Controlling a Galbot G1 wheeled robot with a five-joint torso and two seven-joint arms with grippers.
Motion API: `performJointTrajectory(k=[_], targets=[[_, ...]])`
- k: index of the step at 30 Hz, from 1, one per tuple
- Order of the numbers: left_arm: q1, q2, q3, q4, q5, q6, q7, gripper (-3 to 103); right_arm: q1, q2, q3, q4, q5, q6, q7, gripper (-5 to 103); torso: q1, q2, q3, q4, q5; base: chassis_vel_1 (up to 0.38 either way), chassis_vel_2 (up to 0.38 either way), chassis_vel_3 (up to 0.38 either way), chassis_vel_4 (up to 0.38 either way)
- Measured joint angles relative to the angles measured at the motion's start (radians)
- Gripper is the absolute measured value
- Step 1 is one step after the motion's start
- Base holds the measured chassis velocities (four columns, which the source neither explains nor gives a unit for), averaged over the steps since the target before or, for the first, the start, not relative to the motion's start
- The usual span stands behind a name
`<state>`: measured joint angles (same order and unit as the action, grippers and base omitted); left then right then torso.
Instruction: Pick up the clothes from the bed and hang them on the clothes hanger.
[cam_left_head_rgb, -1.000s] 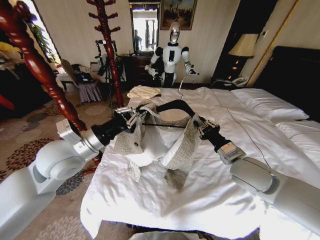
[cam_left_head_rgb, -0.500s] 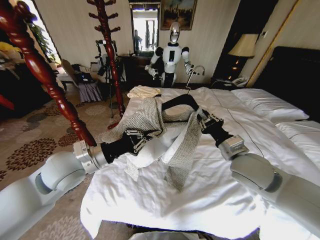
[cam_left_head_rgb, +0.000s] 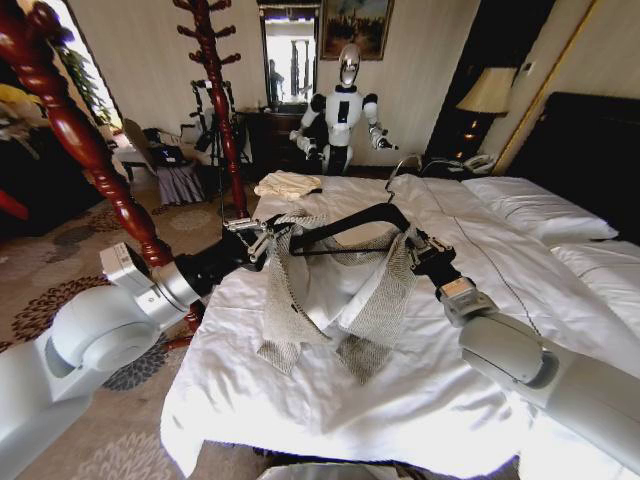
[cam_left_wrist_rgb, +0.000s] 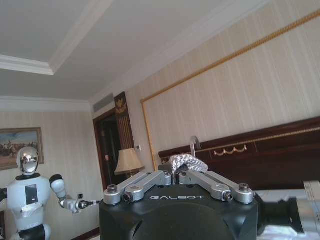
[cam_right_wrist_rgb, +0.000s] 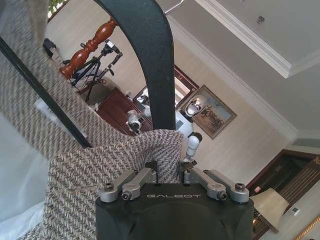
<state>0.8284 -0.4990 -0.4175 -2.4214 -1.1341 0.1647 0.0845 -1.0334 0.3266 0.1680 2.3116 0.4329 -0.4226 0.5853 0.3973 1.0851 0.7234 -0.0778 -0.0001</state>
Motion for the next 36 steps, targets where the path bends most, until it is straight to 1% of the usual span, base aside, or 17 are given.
performJointTrajectory(k=[3,4,7,9,14,15,17,19,20,23,24,25,27,30,31,35,36], targets=[[-0.056,-0.001,-0.004,0.009,-0.062,0.003,-0.013,1,-0.001,0.001,-0.027,-0.005,-0.030,-0.026,0.020,19,0.000,0.000,0.000,-0.0001,0.0002,0.000,0.000,0.000,0.000],[-0.056,-0.001,-0.004,0.009,-0.062,0.003,-0.013,1,-0.001,0.001,-0.027,-0.005,-0.030,-0.026,0.020,19,0.000,0.000,0.000,-0.0001,0.0002,0.000,0.000,0.000,0.000],[-0.137,0.002,-0.002,0.019,-0.114,0.009,-0.010,1,0.000,0.008,-0.060,-0.008,-0.036,-0.062,0.047,19,0.000,0.000,0.000,-0.0002,0.0002,0.000,0.000,0.000,0.000],[-0.152,0.003,0.003,0.018,-0.120,0.011,-0.001,1,0.003,0.011,-0.068,-0.010,-0.036,-0.067,0.051,19,0.000,0.000,0.000,-0.0002,0.0003,0.000,0.000,0.000,0.000],[-0.145,0.008,0.049,-0.021,-0.096,0.025,0.093,1,0.037,0.032,-0.121,-0.022,-0.032,-0.112,0.085,19,0.000,0.000,0.000,-0.0001,0.0003,0.000,0.000,0.000,0.000],[-0.145,0.008,0.049,-0.021,-0.096,0.025,0.093,1,0.037,0.032,-0.121,-0.022,-0.032,-0.112,0.085,19,0.000,0.000,0.000,-0.0001,0.0003,0.000,0.000,0.000,0.000],[-0.119,0.008,0.075,-0.034,-0.057,0.032,0.129,1,0.050,0.041,-0.135,-0.024,-0.024,-0.126,0.097,19,0.000,0.000,0.000,-0.0002,0.0003,0.000,0.000,0.000,0.000],[-0.080,0.011,0.119,-0.047,0.014,0.037,0.174,1,0.066,0.052,-0.151,-0.023,-0.003,-0.152,0.116,19,0.000,0.000,0.000,0.0000,0.0001,0.000,0.000,0.000,0.000],[-0.080,0.011,0.119,-0.047,0.014,0.037,0.174,1,0.066,0.052,-0.151,-0.023,-0.003,-0.152,0.116,19,0.000,0.000,0.000,0.0000,0.0001,0.000,0.000,0.000,0.000],[-0.030,0.014,0.190,-0.052,0.126,0.042,0.238,1,0.095,0.072,-0.168,-0.013,0.047,-0.195,0.153,19,0.000,0.000,0.000,-0.0001,0.0002,0.000,0.000,0.000,0.000],[-0.018,0.015,0.208,-0.050,0.153,0.042,0.252,1,0.101,0.075,-0.169,-0.012,0.056,-0.199,0.157,19,0.000,0.000,0.000,-0.0001,0.0002,0.000,0.000,0.000,0.000],[-0.018,0.015,0.208,-0.050,0.153,0.042,0.252,1,0.101,0.075,-0.169,-0.012,0.056,-0.199,0.157,19,0.000,0.000,0.000,-0.0001,0.0002,0.000,0.000,0.000,0.000],[0.019,0.016,0.241,-0.039,0.229,0.041,0.286,1,0.123,0.083,-0.170,-0.012,0.071,-0.200,0.162,19,0.000,0.000,0.000,-0.0001,0.0002,0.000,0.000,0.000,0.000],[0.072,0.015,0.258,-0.021,0.334,0.033,0.326,1,0.154,0.088,-0.166,-0.010,0.098,-0.197,0.170,19,0.000,0.000,0.000,0.0000,0.0002,0.000,0.000,0.000,0.000],[0.072,0.015,0.258,-0.021,0.334,0.033,0.326,1,0.154,0.088,-0.166,-0.010,0.098,-0.197,0.170,19,0.000,0.000,0.000,0.0000,0.0002,0.000,0.000,0.000,0.000],[0.125,0.019,0.250,-0.002,0.441,0.021,0.355,1,0.181,0.088,-0.148,0.002,0.150,-0.197,0.193,19,0.000,0.000,0.000,0.0000,0.0002,0.000,0.000,0.000,0.000],[0.125,0.019,0.250,-0.002,0.441,0.021,0.355,1,0.181,0.088,-0.148,0.002,0.150,-0.197,0.193,19,0.000,0.000,0.000,0.0000,0.0002,0.000,0.000,0.000,0.000]])
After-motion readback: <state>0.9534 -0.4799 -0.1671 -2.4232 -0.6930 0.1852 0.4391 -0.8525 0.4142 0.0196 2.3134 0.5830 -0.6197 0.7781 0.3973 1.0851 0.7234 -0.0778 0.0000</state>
